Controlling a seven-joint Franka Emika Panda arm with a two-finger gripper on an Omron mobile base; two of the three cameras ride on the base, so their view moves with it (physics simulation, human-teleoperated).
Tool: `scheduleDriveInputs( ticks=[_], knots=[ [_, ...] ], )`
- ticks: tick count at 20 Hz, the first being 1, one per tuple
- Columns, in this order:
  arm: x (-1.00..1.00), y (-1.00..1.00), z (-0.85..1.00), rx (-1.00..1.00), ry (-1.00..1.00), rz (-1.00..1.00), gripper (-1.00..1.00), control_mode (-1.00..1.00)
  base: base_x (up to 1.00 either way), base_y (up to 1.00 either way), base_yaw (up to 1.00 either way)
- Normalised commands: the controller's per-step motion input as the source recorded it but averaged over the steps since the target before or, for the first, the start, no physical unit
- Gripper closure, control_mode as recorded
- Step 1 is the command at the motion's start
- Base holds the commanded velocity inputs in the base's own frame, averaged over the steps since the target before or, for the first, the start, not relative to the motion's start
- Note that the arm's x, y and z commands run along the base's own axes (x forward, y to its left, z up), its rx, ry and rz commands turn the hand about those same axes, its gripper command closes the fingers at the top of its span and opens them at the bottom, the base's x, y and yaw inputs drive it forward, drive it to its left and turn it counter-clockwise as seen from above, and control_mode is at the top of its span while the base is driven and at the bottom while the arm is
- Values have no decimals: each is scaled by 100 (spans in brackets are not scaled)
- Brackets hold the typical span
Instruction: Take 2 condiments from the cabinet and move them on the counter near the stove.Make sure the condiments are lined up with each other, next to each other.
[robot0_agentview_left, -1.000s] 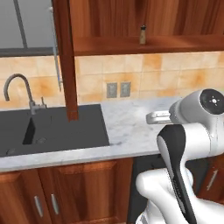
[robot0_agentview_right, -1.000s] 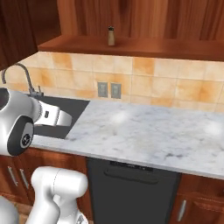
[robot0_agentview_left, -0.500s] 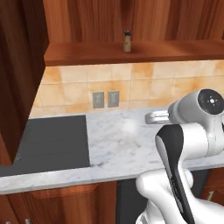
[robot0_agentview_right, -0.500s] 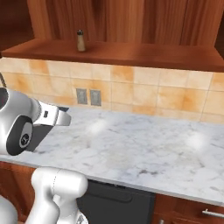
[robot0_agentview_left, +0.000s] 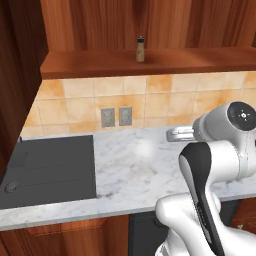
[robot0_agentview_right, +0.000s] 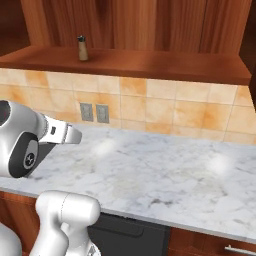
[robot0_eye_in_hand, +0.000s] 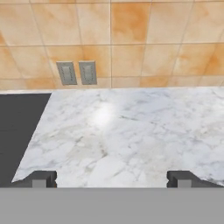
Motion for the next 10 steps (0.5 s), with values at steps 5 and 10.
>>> scheduleDriveInputs(
  ticks=[5,10],
  knots=[
    [0,0,0,0,0,0,-100,100,4,0,0],
    [-9,-1,8,0,2,3,-100,-100,-5,0,1]
  ],
)
